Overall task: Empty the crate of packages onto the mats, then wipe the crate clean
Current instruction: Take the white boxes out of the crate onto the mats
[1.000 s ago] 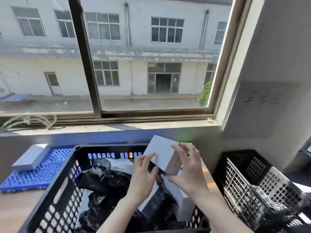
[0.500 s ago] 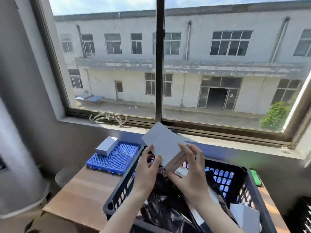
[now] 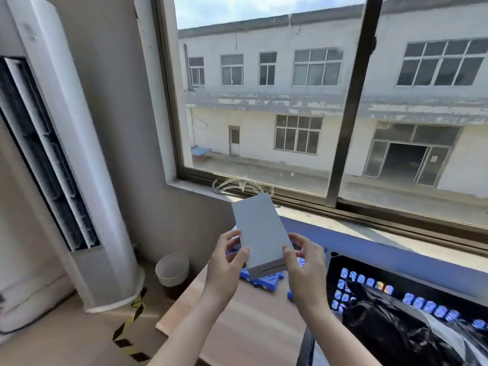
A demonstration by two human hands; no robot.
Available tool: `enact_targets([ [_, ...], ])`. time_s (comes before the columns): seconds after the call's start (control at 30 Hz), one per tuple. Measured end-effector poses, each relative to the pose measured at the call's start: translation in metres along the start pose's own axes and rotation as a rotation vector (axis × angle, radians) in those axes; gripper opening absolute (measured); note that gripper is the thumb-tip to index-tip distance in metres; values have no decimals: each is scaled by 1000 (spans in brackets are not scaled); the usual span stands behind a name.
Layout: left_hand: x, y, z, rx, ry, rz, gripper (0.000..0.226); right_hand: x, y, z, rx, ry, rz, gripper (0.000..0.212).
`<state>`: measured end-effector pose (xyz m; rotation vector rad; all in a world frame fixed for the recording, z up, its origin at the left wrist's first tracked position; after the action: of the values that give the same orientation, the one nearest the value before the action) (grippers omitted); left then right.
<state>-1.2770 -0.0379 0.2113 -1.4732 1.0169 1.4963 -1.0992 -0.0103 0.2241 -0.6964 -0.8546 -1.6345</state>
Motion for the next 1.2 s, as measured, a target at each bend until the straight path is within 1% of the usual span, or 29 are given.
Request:
enact_targets([
  [0.07,9,19,19,-19,17,8,29,-11,-30,3,9,-45,0,21],
  [0.17,20,39,50,-30,34,27,28,-30,-67,13,78,-106,-37,26],
  [0.27,30,47,86,-30,40,60,30,-49,-94,27,140,-152,1,26],
  [0.4,43,37,137,1,51,101,28,-83,-113,58,116,-186,-29,32],
  [0.57,58,13,198,101,115,130,24,-127,-128,95,72,-246,-29,39],
  [0.6,63,8,208,132,147,124,29,-135,-130,100,51,-258,-36,39],
  [0.7,82,-12,229,264,229,142,60,-159,-133,111,-1,-276,-69,36],
  [0.77,96,-25,237,369,250,230,80,-177,-132,113,-25,-314,-94,33],
  [0.83,112,-34,242,437,257,336,90,-200,-132,112,-34,-339,-147,31],
  [0.93,136,-41,258,450,260,411,84,-234,-132,102,-7,-391,-238,33],
  [1.03,162,-50,275,473,282,409,78,-261,-132,94,-41,-453,-235,36],
  [1.1,178,-58,282,504,311,417,77,-274,-131,91,-68,-481,-224,32],
  [1.2,204,-65,294,549,337,444,76,-300,-135,85,-54,-539,-241,26],
])
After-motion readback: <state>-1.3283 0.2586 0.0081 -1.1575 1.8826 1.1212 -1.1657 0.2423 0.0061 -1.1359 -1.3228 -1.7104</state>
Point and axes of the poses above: each hand's wrist, its own z-axis towards the middle knuckle, its own y-axis out of the back of the hand, x = y × z, the point moved 6 cm from there along z, towards the middle knuckle, and after that the axes turned 14 degrees about y, right-handed, at the moved point
